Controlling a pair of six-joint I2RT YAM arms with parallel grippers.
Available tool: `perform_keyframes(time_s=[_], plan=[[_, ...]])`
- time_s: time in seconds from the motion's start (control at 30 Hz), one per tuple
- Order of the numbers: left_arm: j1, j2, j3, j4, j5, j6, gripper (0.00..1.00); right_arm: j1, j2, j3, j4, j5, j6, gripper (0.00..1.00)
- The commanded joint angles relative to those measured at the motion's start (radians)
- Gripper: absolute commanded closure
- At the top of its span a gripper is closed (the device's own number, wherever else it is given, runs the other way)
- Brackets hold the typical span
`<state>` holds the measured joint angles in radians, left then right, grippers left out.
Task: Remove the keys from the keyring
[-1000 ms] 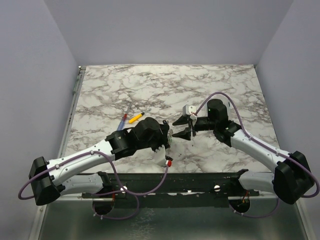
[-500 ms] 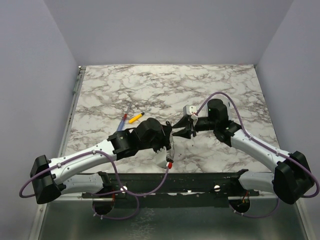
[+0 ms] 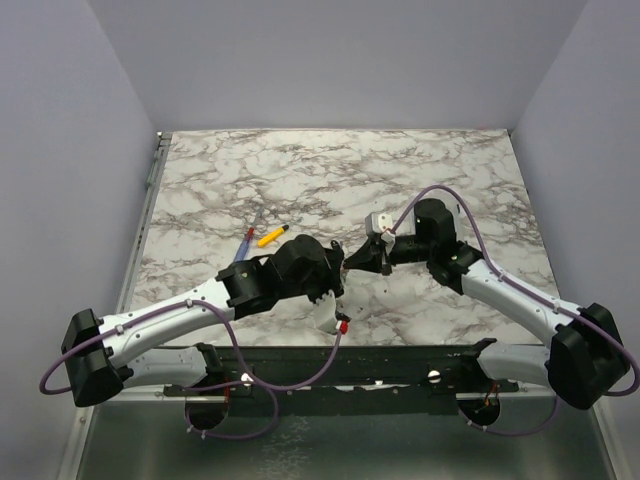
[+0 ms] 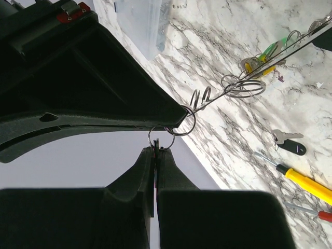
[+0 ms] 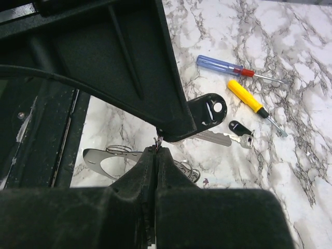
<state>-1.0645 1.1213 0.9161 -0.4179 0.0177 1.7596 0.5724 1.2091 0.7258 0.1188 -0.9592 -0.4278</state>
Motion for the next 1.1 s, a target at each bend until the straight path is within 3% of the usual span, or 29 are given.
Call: perform_keyframes(time_s=[0.0, 0.47, 0.8, 0.87, 1.07], plan=[[0.002, -0.047, 0.017, 0.020, -0.049, -0.051, 1.00, 0.001, -0.016, -0.010, -0.008, 0.023, -0.018, 0.99], [0.067, -0.169, -0.145, -0.128, -0.019, -0.188, 1.00, -0.001, -0.025, -0.012, 0.013, 0.112, -0.001, 0.99], [0.090, -0.064, -0.054, -0.239, -0.019, -0.542, 1.00, -0.002, -0.031, -0.018, 0.032, 0.158, 0.013, 0.99], [0.134, -0.028, -0.043, -0.269, -0.018, -0.605, 1.00, -0.004, -0.033, -0.017, 0.042, 0.173, 0.025, 0.99], [0.371, 0.220, 0.135, -0.410, 0.164, -0.839, 1.00, -0.013, -0.024, -0.016, 0.059, 0.208, 0.052, 0.99]])
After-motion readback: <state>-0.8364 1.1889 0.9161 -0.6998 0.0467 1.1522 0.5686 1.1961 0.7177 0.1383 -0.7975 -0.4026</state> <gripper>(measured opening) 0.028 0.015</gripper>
